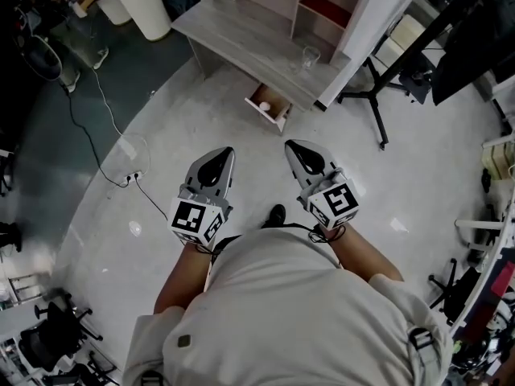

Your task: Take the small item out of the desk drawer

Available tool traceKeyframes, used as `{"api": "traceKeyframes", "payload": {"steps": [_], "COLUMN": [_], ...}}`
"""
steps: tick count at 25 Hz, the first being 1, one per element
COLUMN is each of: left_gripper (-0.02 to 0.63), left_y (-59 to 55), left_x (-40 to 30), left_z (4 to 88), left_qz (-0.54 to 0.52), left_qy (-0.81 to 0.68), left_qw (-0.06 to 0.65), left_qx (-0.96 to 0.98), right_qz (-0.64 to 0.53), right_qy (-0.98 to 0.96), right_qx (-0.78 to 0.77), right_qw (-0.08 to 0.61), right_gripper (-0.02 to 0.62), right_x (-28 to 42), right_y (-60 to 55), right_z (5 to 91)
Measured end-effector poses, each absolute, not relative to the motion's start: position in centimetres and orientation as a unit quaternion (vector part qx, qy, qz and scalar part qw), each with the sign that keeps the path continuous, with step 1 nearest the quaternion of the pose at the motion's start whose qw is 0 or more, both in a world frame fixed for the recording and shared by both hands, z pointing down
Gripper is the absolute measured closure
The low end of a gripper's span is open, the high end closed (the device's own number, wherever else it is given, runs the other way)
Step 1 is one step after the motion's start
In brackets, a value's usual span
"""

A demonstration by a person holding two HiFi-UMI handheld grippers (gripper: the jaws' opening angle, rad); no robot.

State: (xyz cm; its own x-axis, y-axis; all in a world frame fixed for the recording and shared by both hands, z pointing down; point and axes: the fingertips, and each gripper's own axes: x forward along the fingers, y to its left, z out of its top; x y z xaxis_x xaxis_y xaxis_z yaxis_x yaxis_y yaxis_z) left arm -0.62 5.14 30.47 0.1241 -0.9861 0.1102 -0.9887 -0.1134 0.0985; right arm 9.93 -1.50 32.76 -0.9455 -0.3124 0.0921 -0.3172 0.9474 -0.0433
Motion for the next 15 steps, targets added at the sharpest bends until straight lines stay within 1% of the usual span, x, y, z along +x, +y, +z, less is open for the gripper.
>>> {"api": "traceKeyframes", "payload": {"steps": [7,15], "left_gripper": [0.594,0.594], "left_y": [-0.1,-4.7], "left_x": [0.8,0.6], "left_z": [30.4,30.1], "left_qz": [0.02,0.011], "left_qy": [-0.648,-0.619], "left_qw": [0.061,0.056], "left_qx": [0.759,0.784], "right_qz": [0.031,0.031], "right_qy": [-0.983,-0.976], "right_qx": [0.178,0.215], "right_qw": [0.03,0.019], "right_gripper": [0.577,0.577], "right_x": [12.0,12.0], "right_y": [-6.7,-10.8], "right_z": [32.5,32.3]}}
